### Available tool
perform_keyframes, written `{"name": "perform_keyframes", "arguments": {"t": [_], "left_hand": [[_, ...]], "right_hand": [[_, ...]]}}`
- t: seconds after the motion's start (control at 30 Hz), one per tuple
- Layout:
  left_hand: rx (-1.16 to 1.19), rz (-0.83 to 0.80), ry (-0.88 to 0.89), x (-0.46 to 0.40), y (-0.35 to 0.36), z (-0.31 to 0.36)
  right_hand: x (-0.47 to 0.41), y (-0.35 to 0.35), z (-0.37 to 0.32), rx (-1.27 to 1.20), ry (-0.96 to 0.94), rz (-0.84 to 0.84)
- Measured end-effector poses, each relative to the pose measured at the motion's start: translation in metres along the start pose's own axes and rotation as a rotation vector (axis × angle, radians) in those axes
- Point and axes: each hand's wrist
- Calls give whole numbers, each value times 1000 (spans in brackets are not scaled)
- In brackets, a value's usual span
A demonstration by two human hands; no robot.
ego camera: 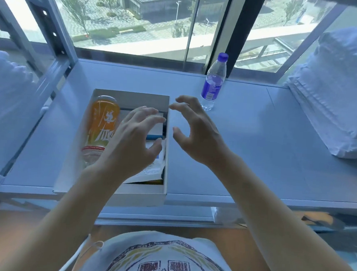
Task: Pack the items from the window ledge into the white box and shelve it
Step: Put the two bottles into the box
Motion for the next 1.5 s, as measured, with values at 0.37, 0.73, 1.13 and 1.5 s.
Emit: {"name": "perform_keyframes", "arguments": {"t": [0.37,0.73,1.13,1.5], "left_hand": [[-137,-46,53,-79,34,43],[-247,-148,11,-119,67,45],[-304,-145,-23,-107,61,22],[-282,-146,-27,-94,54,21]], "right_hand": [[-40,-62,107,41,179,183],[-100,-65,176,-36,411,54],[-108,-22,204,-242,473,97],[-90,-11,191,-251,494,52]]}}
Point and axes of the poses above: each hand's wrist, its own x-axis away from the middle knuckle, its own y-axis out of the palm, z = x × y, and after that the axes turned 5 degrees about -y, right-handed
